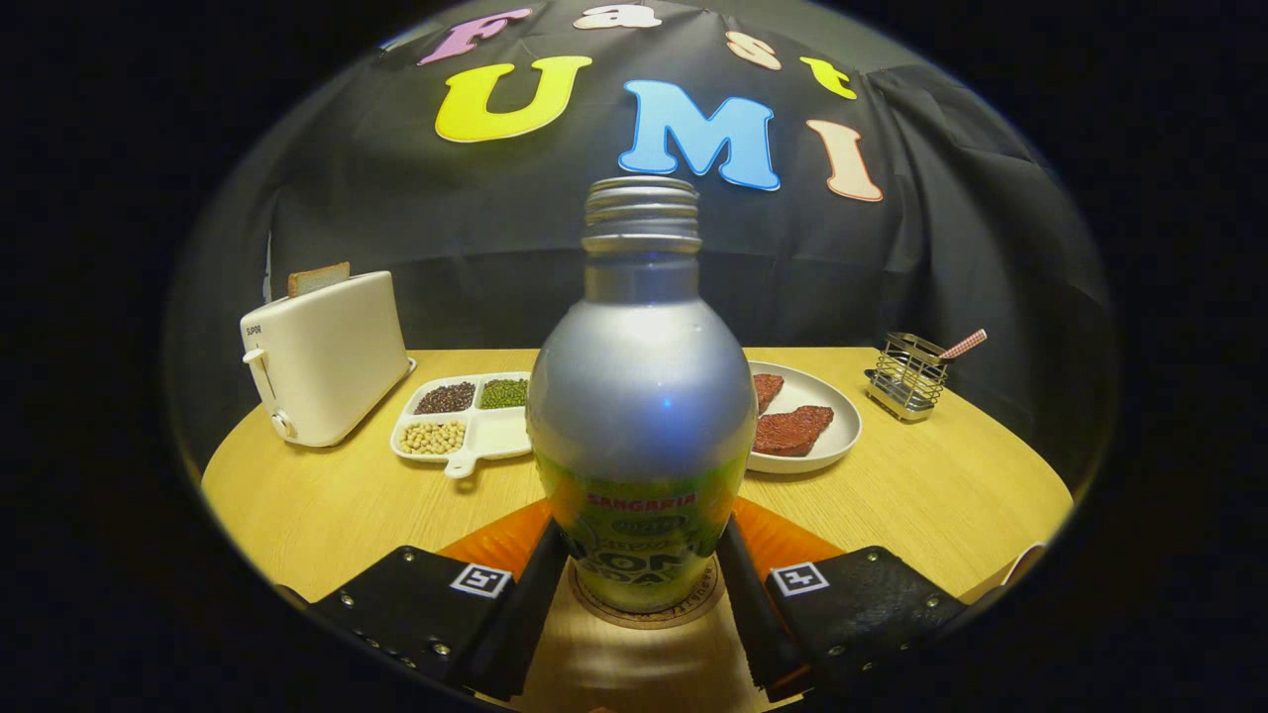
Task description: Take the bottle from table, then pour the juice into the cup, finally place the bottle on the coaster
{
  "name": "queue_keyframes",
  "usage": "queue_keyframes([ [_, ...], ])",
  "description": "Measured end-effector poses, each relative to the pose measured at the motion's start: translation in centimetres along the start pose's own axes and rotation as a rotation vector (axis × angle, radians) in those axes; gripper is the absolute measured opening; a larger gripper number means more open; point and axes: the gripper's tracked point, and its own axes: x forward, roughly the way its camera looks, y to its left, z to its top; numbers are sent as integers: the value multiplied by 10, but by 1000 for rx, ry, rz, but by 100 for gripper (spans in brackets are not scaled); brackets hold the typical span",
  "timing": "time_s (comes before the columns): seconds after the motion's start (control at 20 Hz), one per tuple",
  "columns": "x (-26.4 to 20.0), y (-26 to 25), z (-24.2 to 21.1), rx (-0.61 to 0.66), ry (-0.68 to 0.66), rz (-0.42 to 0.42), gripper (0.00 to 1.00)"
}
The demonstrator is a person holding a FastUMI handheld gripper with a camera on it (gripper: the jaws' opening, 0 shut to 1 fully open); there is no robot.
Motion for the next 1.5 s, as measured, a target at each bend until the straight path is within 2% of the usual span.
queue_keyframes([
  [0.2, 2, 2, -9, -5, 29, 9, 82],
  [0.35, -4, 0, -11, 8, 38, 6, 99],
  [0.7, -60, 3, 10, -9, -18, 31, 99],
  [0.95, -122, 5, 55, 44, -130, 71, 98],
  [1.5, -238, -11, 147, 39, -349, 121, 98],
])
